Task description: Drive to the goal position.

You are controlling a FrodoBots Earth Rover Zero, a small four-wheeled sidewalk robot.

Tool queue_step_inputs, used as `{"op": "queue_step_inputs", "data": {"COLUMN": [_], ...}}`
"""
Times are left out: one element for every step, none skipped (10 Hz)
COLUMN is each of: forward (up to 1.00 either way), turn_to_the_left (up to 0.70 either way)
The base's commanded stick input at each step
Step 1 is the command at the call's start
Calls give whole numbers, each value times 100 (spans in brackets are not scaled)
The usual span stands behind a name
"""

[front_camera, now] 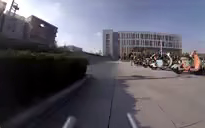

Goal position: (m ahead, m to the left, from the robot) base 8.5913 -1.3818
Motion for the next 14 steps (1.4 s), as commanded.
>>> {"op": "queue_step_inputs", "data": {"forward": [70,70,70,70,70,70,70,70,70,70,70,70,70,70], "turn_to_the_left": [0,0,0,0,0,0,0,0,0,-30,-35,-5,0,0]}}
